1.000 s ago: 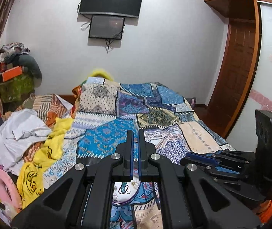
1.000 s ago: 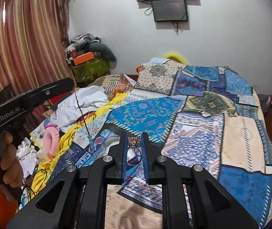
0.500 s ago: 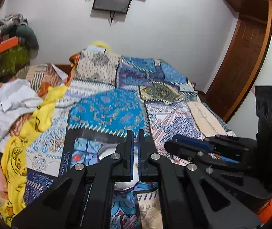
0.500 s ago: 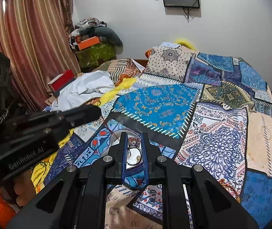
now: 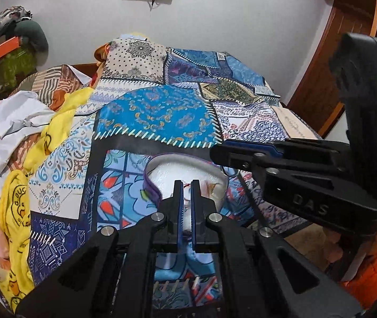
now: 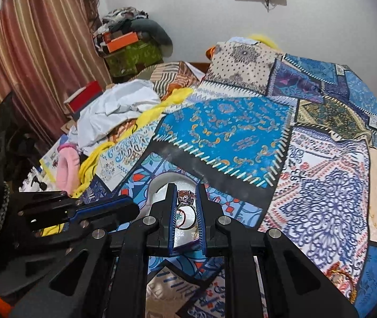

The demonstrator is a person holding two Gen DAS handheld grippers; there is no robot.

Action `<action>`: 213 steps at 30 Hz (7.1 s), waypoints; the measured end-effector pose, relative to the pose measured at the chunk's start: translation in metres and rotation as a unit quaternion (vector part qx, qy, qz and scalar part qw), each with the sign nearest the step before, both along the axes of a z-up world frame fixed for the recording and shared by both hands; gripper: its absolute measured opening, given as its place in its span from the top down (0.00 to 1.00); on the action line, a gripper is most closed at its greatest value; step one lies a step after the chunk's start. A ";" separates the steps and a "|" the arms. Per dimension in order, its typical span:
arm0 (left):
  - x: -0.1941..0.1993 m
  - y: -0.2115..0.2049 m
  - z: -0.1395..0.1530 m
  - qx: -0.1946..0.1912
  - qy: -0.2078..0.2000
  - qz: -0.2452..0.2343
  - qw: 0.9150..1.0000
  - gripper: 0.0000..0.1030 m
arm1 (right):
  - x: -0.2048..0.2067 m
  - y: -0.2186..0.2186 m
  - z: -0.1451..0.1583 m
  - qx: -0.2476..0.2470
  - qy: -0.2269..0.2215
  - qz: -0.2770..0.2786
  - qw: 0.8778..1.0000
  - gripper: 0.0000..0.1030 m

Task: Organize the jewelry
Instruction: 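Open the right gripper to drop the ring into the heart box, then move both open grippers back to the jewelry pile, then close the left gripper on a red beaded bracelet while the right gripper grasps a gold ring, then carry the bracelet and ring over the heart box with both grippers, then open both grippers to release the pieces into the heart box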

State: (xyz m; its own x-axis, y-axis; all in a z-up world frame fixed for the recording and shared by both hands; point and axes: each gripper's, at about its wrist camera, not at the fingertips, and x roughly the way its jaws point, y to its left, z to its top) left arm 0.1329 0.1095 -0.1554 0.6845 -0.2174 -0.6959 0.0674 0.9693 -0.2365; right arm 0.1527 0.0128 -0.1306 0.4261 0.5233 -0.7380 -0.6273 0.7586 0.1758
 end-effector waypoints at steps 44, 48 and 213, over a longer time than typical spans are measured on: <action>-0.022 -0.048 0.070 0.052 -0.073 0.025 0.996 0.51 | -0.030 -0.097 0.075 0.019 -0.092 -0.089 0.992 0.63; -0.017 -0.069 0.072 0.054 -0.075 0.012 0.996 0.50 | -0.033 -0.125 0.078 0.019 -0.101 -0.113 0.988 0.62; -0.004 0.010 0.009 0.010 -0.014 0.060 0.998 0.94 | -0.009 0.000 -0.005 -0.010 0.019 0.016 1.000 0.83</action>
